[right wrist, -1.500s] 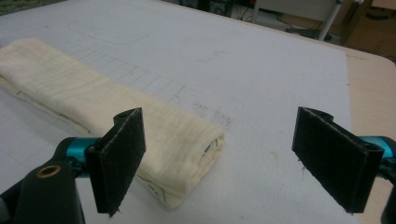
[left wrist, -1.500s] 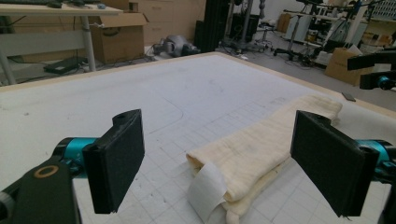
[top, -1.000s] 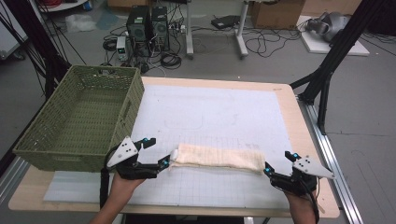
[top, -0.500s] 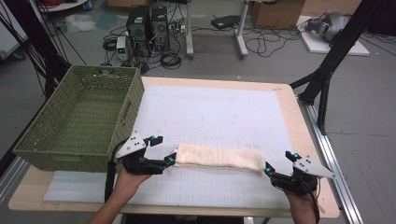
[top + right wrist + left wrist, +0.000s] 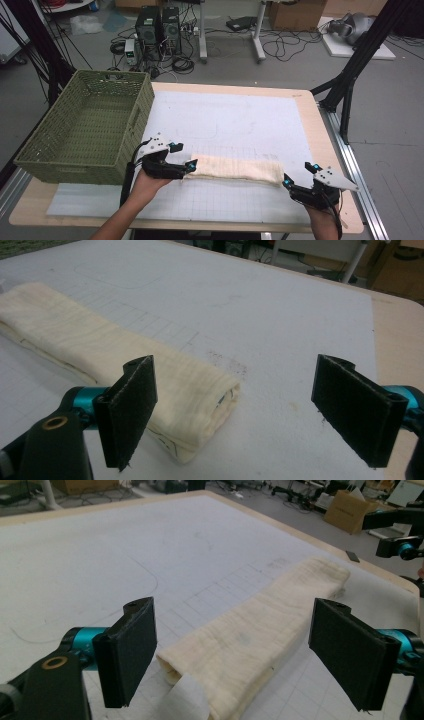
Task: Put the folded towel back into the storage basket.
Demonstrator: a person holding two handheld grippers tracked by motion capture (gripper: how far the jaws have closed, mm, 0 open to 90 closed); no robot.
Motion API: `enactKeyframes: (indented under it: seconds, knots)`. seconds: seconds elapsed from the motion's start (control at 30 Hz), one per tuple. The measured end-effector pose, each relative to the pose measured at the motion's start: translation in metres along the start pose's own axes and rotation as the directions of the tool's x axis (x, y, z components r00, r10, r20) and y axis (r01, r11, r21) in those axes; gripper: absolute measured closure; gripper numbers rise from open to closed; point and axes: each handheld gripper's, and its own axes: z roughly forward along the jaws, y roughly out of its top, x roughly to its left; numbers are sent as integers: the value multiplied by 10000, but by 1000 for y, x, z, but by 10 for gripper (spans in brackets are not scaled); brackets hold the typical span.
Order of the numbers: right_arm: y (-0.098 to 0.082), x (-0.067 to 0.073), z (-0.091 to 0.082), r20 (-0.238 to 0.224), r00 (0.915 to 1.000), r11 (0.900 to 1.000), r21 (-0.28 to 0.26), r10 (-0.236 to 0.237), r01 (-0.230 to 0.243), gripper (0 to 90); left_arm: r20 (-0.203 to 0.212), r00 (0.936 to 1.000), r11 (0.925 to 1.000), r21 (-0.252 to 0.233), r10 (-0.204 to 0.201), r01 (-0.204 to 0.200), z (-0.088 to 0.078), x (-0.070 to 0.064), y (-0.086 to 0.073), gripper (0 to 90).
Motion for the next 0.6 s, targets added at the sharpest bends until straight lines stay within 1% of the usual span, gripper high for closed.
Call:
enactKeyframes:
  seconds: [0.03, 0.07, 0.1, 0.13, 0.17, 0.3, 0.4, 0.47, 0.5, 0.53, 0.57, 0.6]
  knots:
    - [0, 0, 0, 3, 10000, 10000, 0, 7, -7, 168, -24, 10000, 9999, 158, 19, -18, 3, 1, -1, 196]
    - [0, 0, 0, 3, 10000, 10000, 0, 7, -7, 168, -24, 10000, 9999, 158, 19, -18, 3, 1, -1, 196]
    - [0, 0, 0, -3, 10000, 10000, -12, 33, -33, 168, -117, 9999, 9989, 459, -18, 24, 9, 2, -2, 197]
    - [0, 0, 0, 6, 10000, 10000, 14, 79, -79, 168, -117, 9999, 9989, 459, -18, 24, 9, 2, -2, 197]
    - [0, 0, 0, -4, 10000, 10000, 22, 43, -43, 168, -163, 9998, 9973, 730, -112, 124, 14, 4, -4, 198]
    - [-1, -1, 0, 7, 10000, 10000, -2, 4, -4, 168, -334, 9993, 9941, 1066, -178, 212, 20, 7, -7, 215]
    - [-1, -1, 0, -17, 10000, 10000, 28, 13, -13, 168, -520, 9983, 9890, 1440, -271, 344, 24, 10, -10, 238]
    - [-1, -1, 1, -19, 10000, 10000, 64, 10, -10, 168, -667, 9974, 9856, 1649, -257, 364, 27, 12, -11, 253]
    - [-1, -1, 1, -38, 10000, 10000, 52, -18, 18, 168, -667, 9974, 9856, 1649, -257, 364, 27, 12, -11, 254]
    - [-1, -1, 1, -38, 10000, 10000, 52, -18, 18, 168, -737, 9970, 9839, 1748, -249, 375, 28, 13, -12, 254]
    - [-1, -1, 1, -58, 10000, 10000, 50, -31, 31, 168, -838, 9961, 9805, 1917, -275, 432, 31, 15, -14, 266]
    - [-1, -1, 1, -58, 10000, 10000, 50, -31, 31, 168, -838, 9961, 9805, 1917, -275, 432, 31, 15, -14, 268]
